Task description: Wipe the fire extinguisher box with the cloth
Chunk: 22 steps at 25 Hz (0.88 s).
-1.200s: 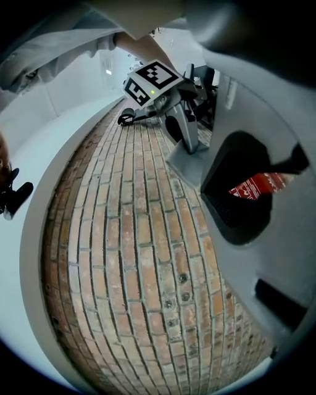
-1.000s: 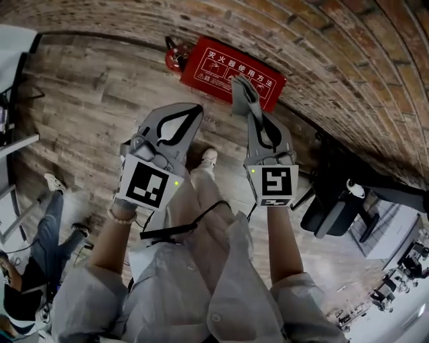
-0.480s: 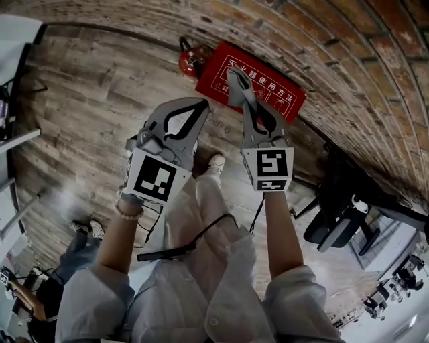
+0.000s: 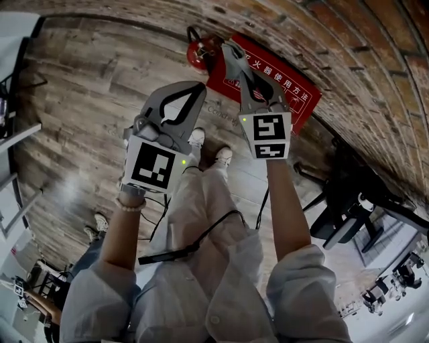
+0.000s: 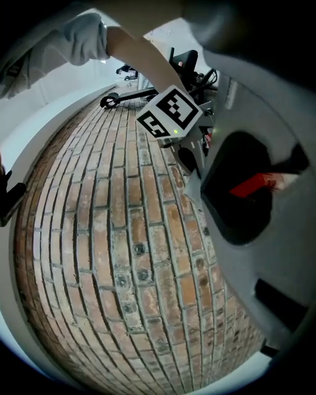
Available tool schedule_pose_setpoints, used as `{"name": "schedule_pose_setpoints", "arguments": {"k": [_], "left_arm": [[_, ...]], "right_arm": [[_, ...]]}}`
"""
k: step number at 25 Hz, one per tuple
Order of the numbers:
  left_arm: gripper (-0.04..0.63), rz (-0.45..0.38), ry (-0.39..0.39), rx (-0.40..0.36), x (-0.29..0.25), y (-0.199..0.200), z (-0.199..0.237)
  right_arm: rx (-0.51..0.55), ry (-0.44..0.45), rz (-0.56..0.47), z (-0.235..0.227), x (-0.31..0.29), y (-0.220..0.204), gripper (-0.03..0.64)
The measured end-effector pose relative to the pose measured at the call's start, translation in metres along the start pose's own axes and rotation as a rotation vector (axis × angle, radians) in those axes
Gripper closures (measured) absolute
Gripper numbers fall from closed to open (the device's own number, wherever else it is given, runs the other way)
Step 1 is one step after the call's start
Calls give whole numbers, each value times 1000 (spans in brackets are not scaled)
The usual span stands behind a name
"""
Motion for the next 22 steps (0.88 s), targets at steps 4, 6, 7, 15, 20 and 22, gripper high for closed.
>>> {"name": "schedule_pose_setpoints", "arguments": {"k": [4, 6, 7, 15, 20, 22], "left_arm": [[597, 8, -4, 10, -1, -10, 5], [597, 13, -9, 12, -3, -16, 6], [597, 18, -11, 11, -4, -19, 7], [597, 28, -19, 30, -12, -29, 13], [597, 44, -20, 44, -16, -39, 12], [597, 48, -23, 45, -16, -43, 11]], "right_arm": [[25, 10, 19, 3, -22, -2, 597], [41, 20, 29, 6, -30, -4, 597], [54, 25, 34, 7, -35, -6, 597], [110, 20, 95, 4, -67, -29, 597], [123, 4, 139, -5, -85, -45, 597], [118, -6, 164, -7, -90, -54, 597]]}}
Point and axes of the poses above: the fingertips, and each gripper's own axes: x backward along the fingers, z to its left, y out of its top, the point moved 1 cm from there along x, backward along the fingers, and after that the axes turned 5 degrees about -y, right-handed, at the moved point
